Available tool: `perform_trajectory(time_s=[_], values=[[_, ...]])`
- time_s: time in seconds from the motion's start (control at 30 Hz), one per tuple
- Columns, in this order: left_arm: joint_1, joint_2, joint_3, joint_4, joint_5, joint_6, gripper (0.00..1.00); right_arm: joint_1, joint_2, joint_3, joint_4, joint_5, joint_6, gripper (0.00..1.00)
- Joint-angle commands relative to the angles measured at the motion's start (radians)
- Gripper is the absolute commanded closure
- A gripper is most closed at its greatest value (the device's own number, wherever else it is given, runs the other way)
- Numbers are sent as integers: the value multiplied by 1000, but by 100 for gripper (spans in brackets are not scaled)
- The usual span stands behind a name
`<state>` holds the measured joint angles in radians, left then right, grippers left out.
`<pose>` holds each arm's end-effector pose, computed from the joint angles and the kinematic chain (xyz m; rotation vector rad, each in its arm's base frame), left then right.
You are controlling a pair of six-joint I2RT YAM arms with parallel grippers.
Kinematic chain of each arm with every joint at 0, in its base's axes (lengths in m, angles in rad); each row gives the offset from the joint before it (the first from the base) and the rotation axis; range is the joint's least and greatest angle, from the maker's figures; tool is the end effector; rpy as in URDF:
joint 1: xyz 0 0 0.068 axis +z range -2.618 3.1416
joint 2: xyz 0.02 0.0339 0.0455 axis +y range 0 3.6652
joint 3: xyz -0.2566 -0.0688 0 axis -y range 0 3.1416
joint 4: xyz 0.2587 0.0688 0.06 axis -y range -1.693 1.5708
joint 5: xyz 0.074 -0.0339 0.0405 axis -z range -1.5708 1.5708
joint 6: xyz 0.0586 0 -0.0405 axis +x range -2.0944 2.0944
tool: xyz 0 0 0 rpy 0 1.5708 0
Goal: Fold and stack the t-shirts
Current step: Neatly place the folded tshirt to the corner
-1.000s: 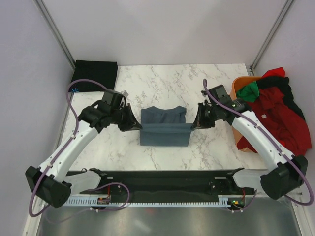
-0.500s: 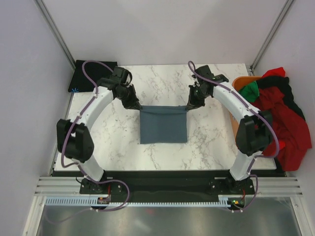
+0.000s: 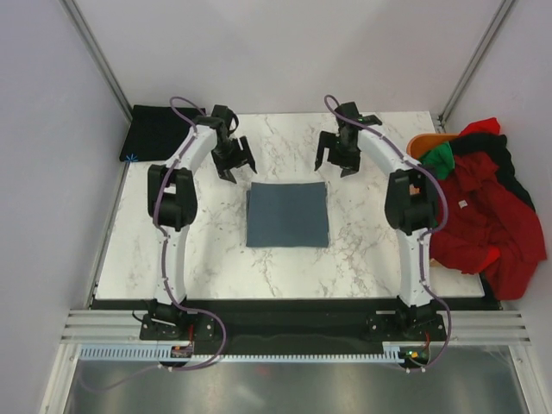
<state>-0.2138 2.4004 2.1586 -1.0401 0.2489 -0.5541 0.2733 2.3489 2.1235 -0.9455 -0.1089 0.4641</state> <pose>0.4974 -0.1228 0.1577 -0.4430 2.8926 -0.4988 0.4963 0.1457 0.1751 0.2348 2.7773 0.3453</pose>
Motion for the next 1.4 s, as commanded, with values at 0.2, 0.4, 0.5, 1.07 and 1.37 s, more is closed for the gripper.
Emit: perform_trajectory(time_s=[0.2,0.4,0.5,1.07,1.37], values=[[-10,-552,-658,402,-10,135,22,90,-744,-890,310,11,50,4],[-19,-581,-862,604,79,137,23,193,-959,-1256,500,-77,112,4],[-21,-549,-893,673,130,106,24,249,-1025,-1390,614,-101,162,5],[-38,-382,-901,782,142,62,46,383,-1321,-1890,1053,-12,331,5],[-13,-349,-792,714,150,132,98,382,-1166,-1846,1099,-60,301,5]])
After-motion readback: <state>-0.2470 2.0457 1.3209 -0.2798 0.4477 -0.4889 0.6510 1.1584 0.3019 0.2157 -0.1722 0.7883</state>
